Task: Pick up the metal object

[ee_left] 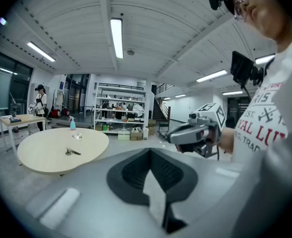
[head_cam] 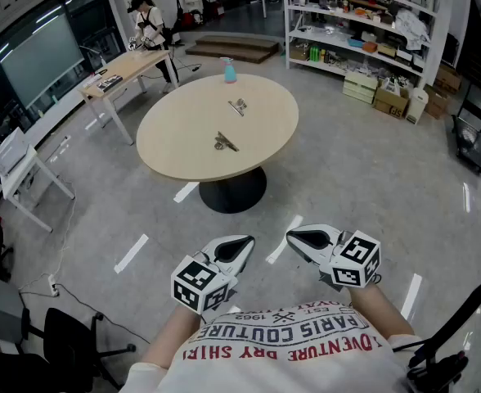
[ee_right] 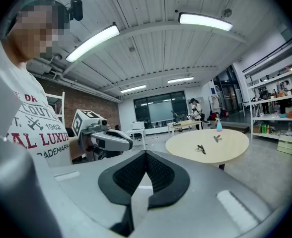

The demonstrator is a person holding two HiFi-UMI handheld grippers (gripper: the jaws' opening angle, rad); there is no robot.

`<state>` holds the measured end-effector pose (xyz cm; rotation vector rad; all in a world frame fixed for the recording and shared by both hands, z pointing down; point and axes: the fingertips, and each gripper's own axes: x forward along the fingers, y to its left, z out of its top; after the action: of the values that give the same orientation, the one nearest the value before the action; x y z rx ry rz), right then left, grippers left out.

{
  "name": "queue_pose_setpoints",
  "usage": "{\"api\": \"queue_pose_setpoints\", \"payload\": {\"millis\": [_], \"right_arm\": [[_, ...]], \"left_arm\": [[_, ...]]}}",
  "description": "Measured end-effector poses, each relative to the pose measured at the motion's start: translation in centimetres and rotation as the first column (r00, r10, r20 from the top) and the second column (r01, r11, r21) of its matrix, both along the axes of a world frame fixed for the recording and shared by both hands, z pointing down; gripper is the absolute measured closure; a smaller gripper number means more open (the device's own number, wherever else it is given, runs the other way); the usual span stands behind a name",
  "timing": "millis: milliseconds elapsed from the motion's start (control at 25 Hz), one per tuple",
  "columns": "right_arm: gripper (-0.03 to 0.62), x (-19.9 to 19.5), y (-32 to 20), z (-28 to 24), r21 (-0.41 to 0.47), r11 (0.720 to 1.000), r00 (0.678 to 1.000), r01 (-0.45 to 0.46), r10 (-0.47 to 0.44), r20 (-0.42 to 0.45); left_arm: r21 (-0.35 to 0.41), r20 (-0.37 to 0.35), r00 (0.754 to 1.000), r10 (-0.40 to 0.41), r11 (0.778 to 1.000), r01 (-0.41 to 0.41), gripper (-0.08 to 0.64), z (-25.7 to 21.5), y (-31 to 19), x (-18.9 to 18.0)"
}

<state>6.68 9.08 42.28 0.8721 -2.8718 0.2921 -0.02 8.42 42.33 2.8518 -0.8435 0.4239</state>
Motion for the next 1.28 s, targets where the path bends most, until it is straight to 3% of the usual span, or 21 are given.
{"api": "queue_pose_setpoints", "payload": {"millis": [360,640,960,1280], "right_arm": [[0.591,2.0,-3.3,0.7,0.005,1.0,1.0,0.018,-0.018,0.007],[0.591,1.7,-9.1,1.9,-0.015,1.0,1.0,0.025,-0.025,0.001],[0.591,0.6,-22.7,3.9,-0.058,0.998,1.0,-0.016,0.016,-0.005],[0.591,-4.0,-39.0,1.6,-0.039,0.999,1.0,-0.015,0.016,0.022]], "left_arm": [[-0.02,-0.012,0.998,-0.062,0.998,0.062,0.558,0.9,-3.0,1.0],[-0.02,-0.025,0.998,-0.06,0.998,0.059,0.557,1.2,-9.2,1.0],[-0.055,-0.033,0.998,-0.05,0.997,0.048,0.557,3.8,-23.3,-0.8],[-0.044,0.011,0.997,-0.074,0.996,0.075,0.557,2.8,-38.8,-6.0]]}}
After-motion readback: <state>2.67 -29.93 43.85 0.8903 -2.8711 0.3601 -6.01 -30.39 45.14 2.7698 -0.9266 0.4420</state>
